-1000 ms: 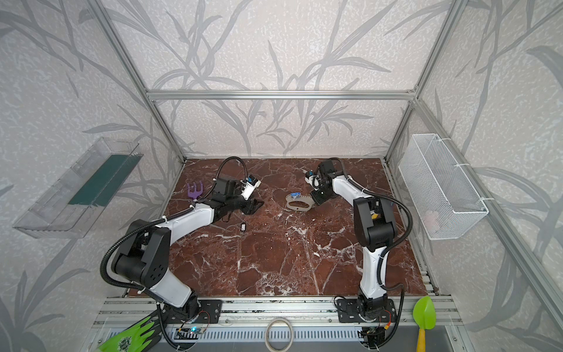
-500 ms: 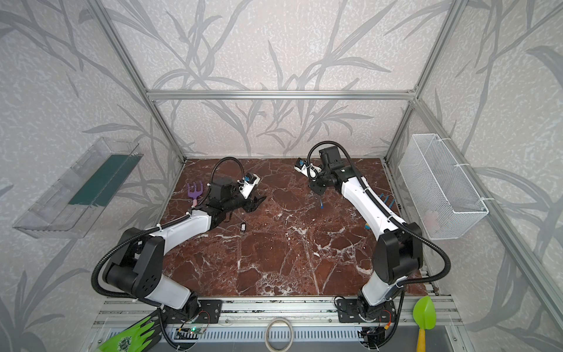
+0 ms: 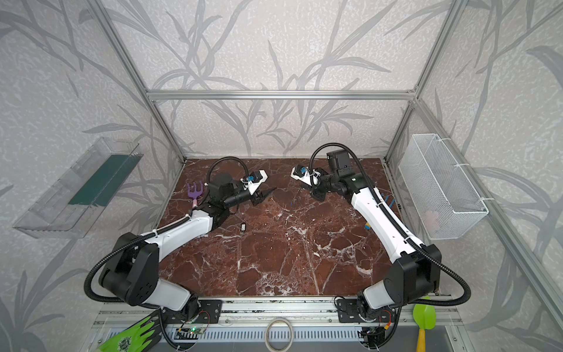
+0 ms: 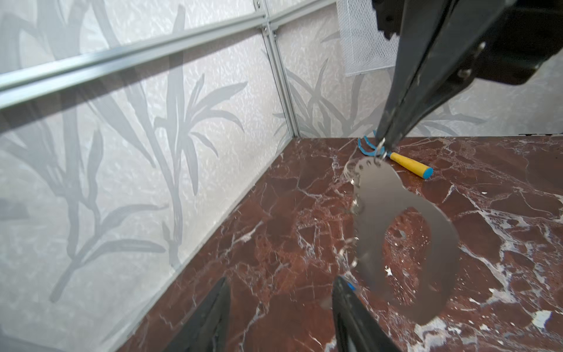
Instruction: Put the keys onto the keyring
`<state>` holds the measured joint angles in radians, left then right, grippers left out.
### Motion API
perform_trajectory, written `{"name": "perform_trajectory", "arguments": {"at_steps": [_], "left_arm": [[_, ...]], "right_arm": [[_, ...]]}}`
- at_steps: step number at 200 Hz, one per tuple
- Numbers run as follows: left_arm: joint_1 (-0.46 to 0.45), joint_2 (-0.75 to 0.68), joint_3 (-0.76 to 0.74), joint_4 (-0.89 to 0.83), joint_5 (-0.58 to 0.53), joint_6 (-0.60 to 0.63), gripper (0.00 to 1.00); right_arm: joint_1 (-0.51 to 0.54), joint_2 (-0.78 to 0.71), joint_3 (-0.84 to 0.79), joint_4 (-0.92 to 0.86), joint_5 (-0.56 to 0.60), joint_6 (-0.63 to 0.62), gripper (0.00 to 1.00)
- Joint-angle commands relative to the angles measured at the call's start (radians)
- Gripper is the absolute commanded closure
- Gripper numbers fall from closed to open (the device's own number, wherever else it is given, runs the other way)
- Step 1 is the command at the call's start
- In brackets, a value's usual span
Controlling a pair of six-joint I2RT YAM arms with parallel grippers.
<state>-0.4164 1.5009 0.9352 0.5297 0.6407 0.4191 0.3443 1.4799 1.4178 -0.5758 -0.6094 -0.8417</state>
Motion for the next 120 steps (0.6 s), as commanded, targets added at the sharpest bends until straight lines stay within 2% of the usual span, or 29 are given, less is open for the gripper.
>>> {"name": "perform_trajectory", "arguments": {"at_steps": [1,32,62,99,120], "left_arm": [[0.000,-0.032,0.061,-0.018,0.086,0.110,0.47],[-0.012,-0.045,0.086,-0.053,0.194,0.136,0.50],[-0.050,-0.058,0.101,-0.151,0.245,0.183,0.53],[-0.081,-0.057,0.129,-0.249,0.235,0.241,0.53],[-0.081,-0.060,0.120,-0.251,0.167,0.237,0.54]], "right_arm": [[-0.002,-0.045,-0.025,0.059,-0.134,-0.019,1.00],[-0.002,-0.070,-0.058,0.122,-0.199,-0.010,1.00],[-0.001,-0.072,-0.063,0.139,-0.236,0.000,1.00],[-0.002,-0.090,-0.094,0.186,-0.286,-0.007,1.00],[-0.002,-0.096,-0.103,0.194,-0.308,-0.011,1.00]]}}
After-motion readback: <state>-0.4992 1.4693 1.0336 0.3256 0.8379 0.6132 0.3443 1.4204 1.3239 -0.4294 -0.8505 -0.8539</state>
